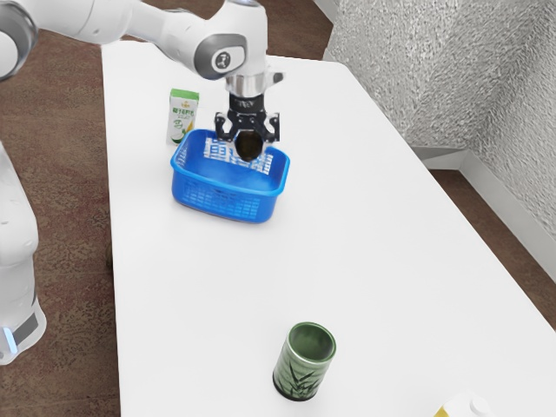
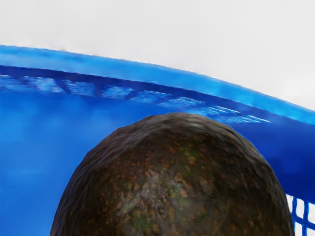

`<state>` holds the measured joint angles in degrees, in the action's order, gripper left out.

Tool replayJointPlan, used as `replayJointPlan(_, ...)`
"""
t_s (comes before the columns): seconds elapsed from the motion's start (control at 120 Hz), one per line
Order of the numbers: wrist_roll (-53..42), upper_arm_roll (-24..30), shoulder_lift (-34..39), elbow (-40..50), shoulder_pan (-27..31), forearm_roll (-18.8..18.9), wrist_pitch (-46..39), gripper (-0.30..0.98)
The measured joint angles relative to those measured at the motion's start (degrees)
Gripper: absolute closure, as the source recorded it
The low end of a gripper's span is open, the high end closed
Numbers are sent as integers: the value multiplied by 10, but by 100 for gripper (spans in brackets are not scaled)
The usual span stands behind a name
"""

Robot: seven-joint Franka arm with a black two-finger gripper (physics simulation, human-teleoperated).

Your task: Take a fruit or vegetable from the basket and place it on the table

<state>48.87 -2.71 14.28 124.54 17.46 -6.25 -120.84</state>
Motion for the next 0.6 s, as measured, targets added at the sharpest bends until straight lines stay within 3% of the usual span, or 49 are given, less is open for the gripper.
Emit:
replayJointPlan(0.1,9,24,-29,-120,-3,40,2,39)
replayJointPlan(0.275,6,21,-244,-381,-4,65,3,32)
replayJointPlan(0.408,-11,10,-272,-411,1,68,1,13)
replayJointPlan(0.6,-30,2,-270,-400,-3,69,-1,3)
